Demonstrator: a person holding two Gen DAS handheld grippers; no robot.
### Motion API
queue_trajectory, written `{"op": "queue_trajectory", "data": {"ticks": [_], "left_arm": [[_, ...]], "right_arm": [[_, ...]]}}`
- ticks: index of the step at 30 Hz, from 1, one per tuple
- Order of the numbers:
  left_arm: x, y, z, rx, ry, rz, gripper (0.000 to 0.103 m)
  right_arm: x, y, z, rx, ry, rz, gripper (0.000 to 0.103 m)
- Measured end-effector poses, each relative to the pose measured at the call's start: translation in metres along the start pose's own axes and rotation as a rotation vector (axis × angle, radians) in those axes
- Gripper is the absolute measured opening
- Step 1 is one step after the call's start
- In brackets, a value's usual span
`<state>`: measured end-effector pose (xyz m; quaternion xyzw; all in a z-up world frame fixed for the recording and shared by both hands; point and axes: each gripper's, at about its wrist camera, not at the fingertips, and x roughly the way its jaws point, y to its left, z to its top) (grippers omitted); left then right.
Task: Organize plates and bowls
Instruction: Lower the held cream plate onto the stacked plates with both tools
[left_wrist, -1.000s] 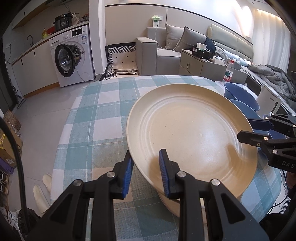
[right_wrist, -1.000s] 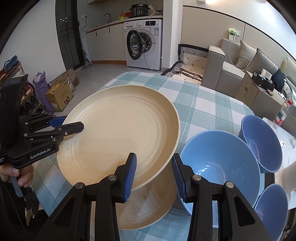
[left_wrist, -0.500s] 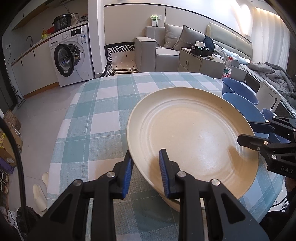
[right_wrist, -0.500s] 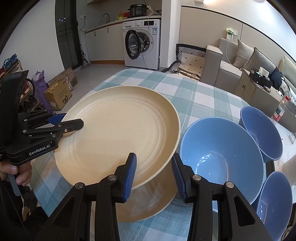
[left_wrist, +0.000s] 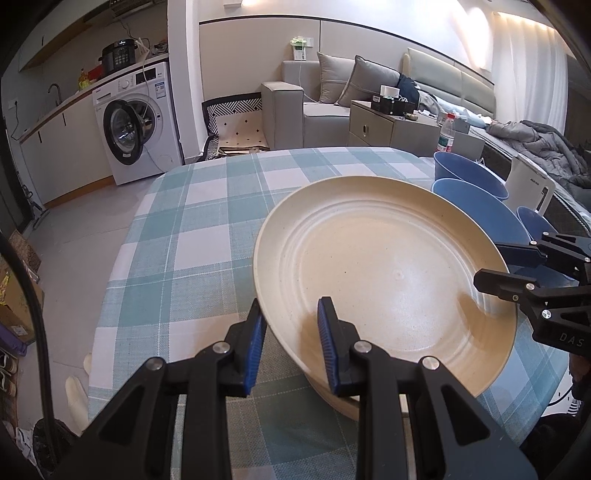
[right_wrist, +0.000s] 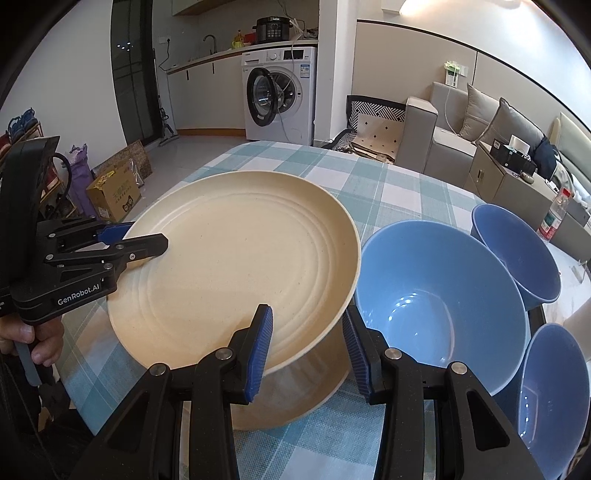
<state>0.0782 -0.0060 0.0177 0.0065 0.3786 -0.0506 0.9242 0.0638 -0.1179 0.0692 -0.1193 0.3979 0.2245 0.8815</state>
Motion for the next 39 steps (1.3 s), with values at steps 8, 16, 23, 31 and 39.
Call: {"op": "queue_trajectory", "data": {"ticks": [8, 16, 23, 31, 39], "left_arm": [[0.003, 0.001, -0.008, -0.008, 0.000, -0.007, 0.026], [0.006, 0.000, -0.013, -0.010, 0.008, -0.019, 0.026], [0.008, -0.001, -0.017, -0.004, 0.012, -0.023, 0.026], [0.008, -0.003, -0.023, 0.002, 0.020, -0.019, 0.026], [0.016, -0.009, -0.023, 0.013, 0.039, -0.013, 0.026]], "right_arm": [[0.003, 0.002, -0.007, -0.012, 0.001, -0.005, 0.042], [0.005, 0.003, -0.012, -0.015, 0.002, -0.009, 0.042], [0.006, 0.003, -0.019, -0.023, 0.009, -0.009, 0.042], [0.010, 0.002, -0.023, -0.012, 0.023, -0.006, 0.042], [0.014, 0.001, -0.029, -0.015, 0.039, -0.027, 0.042]]}}
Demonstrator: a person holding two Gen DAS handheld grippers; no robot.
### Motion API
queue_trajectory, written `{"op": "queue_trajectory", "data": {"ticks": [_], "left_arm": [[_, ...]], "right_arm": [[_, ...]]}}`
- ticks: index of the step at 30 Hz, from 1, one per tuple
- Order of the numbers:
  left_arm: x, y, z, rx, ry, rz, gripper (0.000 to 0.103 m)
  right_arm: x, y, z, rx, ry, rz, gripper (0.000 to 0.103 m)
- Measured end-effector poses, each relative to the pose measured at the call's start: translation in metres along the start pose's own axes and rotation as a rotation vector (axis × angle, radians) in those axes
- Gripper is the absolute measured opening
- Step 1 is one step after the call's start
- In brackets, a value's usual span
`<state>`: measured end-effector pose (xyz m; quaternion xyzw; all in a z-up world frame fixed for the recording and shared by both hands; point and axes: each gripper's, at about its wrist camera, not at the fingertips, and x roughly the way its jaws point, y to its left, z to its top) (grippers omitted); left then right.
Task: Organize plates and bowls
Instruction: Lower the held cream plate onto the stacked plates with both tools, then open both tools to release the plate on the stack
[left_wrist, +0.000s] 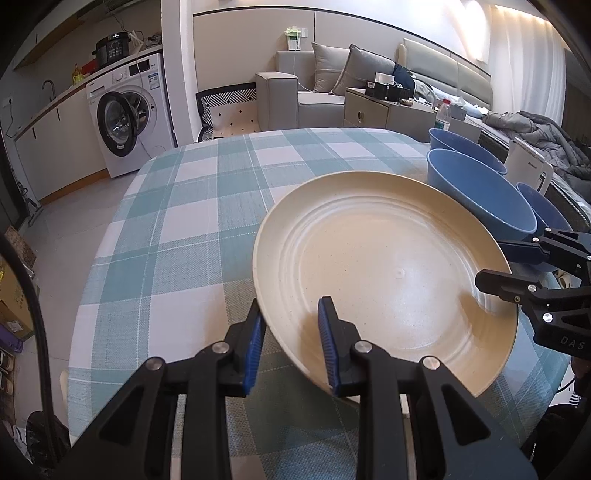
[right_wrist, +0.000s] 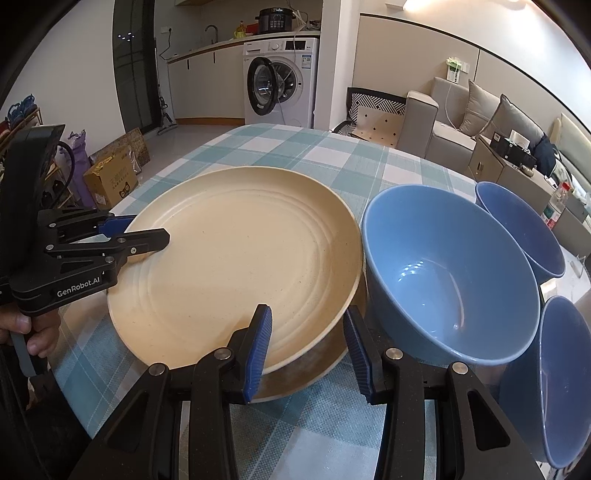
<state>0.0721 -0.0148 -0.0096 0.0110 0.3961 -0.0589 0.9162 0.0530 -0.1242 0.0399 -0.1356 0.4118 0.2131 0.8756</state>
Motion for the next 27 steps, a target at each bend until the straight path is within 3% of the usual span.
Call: {"op": "queue_trajectory", "data": {"ticks": [27], "left_arm": [[0.016, -0.010, -0.005, 0.038, 0.043, 0.018, 0.027]], "right_arm": [[0.020, -0.001, -0.006, -0.015, 0.054, -0.044, 0.042]]}}
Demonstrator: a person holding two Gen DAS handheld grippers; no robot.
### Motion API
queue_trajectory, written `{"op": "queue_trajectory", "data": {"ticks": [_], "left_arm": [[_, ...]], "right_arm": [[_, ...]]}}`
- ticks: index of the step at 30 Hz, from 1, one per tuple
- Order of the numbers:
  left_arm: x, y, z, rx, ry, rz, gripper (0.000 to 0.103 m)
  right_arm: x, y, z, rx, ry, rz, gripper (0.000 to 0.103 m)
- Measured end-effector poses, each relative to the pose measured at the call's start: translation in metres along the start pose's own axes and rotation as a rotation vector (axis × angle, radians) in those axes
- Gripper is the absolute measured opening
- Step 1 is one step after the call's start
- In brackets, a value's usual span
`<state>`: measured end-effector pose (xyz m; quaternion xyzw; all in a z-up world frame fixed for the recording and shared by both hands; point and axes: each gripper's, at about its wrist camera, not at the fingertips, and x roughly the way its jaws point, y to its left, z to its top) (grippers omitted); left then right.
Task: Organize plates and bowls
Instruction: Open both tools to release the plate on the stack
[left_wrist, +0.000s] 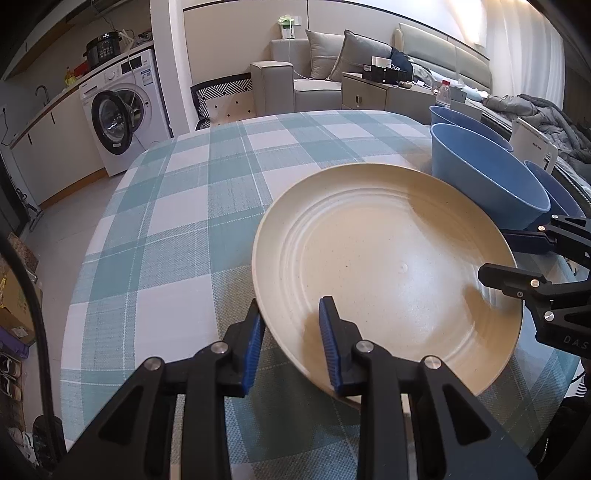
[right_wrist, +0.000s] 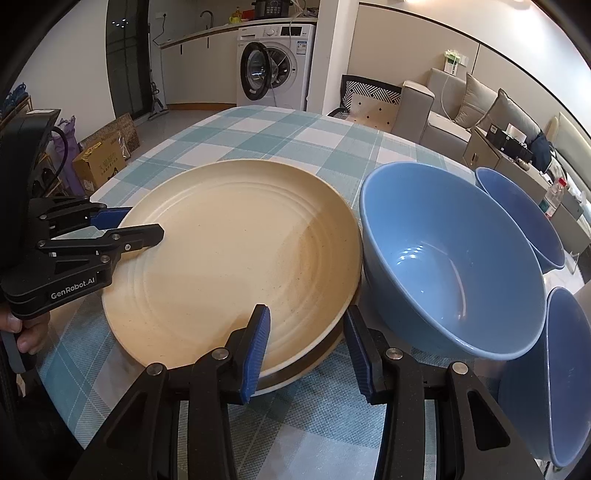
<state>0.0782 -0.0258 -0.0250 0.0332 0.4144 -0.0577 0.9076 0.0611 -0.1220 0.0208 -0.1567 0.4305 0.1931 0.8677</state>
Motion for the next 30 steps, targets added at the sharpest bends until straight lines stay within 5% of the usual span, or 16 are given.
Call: {"op": "queue_trajectory", "data": {"ticks": [21, 30], "left_arm": [[0.005, -0.006, 0.001, 0.032, 0.021, 0.013, 0.033], [0.006, -0.011, 0.004, 0.032, 0.059, -0.024, 0.054]], "right_arm": [[-0.003, -0.002, 0.000, -0.002, -0.021, 0.024, 0.050], [-0.003, -0.001, -0.003, 0.001, -0.017, 0.055, 0.061]]}}
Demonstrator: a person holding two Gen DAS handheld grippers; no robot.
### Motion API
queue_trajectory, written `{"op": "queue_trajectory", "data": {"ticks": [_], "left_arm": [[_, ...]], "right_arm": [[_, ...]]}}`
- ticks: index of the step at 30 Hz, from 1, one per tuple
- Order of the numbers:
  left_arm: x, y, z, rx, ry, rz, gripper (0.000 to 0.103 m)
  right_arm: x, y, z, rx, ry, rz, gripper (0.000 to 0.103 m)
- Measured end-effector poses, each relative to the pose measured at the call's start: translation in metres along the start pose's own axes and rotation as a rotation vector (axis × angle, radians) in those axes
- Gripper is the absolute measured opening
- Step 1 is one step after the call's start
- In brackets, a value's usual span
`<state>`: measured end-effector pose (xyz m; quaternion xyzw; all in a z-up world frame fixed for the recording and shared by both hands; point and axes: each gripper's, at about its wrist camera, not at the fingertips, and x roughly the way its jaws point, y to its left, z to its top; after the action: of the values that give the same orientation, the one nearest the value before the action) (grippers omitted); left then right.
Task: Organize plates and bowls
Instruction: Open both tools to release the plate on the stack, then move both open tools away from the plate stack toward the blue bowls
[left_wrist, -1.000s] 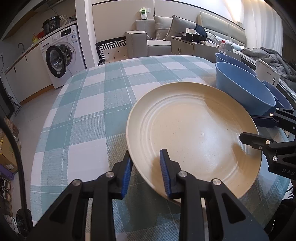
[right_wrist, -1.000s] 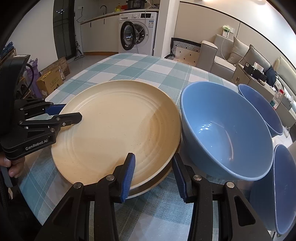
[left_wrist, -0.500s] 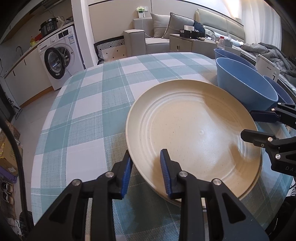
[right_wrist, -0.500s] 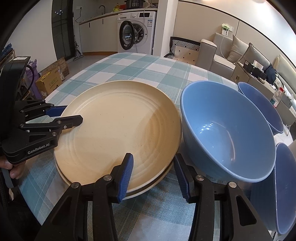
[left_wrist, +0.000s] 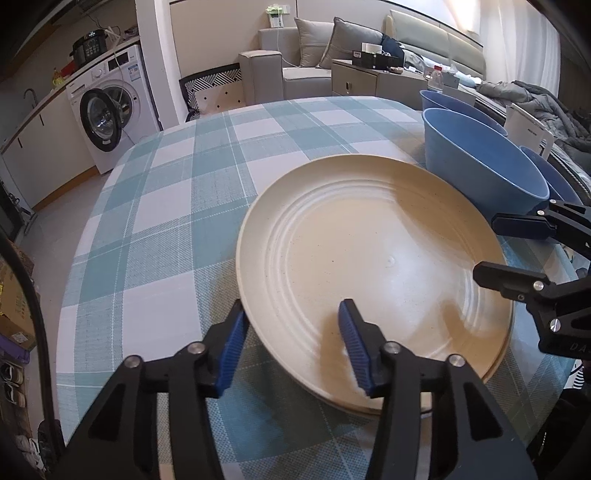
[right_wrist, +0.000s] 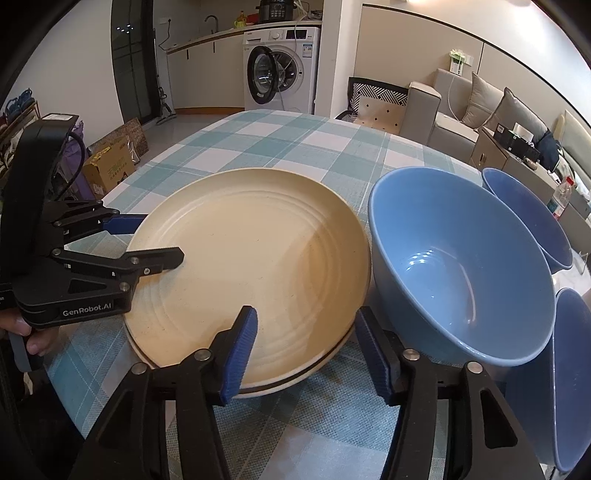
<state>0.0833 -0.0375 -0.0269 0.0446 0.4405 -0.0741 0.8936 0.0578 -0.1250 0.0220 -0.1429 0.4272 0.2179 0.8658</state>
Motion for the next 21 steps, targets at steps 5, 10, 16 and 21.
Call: {"op": "queue_trajectory", "data": {"ticks": [5, 10, 16, 21], "left_arm": [[-0.004, -0.003, 0.002, 0.010, 0.003, 0.001, 0.060], [-0.013, 0.003, 0.004, -0.020, -0.025, -0.002, 0.074], [-0.025, 0.012, 0.007, -0.056, -0.071, -0.027, 0.095], [-0.033, 0.015, 0.009, -0.066, -0.107, -0.033, 0.103]], "right_arm": [[-0.005, 0.002, 0.001, -0.008, -0.013, 0.019, 0.074], [-0.013, 0.003, 0.007, -0.013, -0.034, 0.033, 0.085], [-0.017, 0.005, 0.011, -0.011, -0.037, 0.045, 0.090], [-0.018, 0.007, 0.013, -0.004, -0.037, 0.062, 0.099]]}}
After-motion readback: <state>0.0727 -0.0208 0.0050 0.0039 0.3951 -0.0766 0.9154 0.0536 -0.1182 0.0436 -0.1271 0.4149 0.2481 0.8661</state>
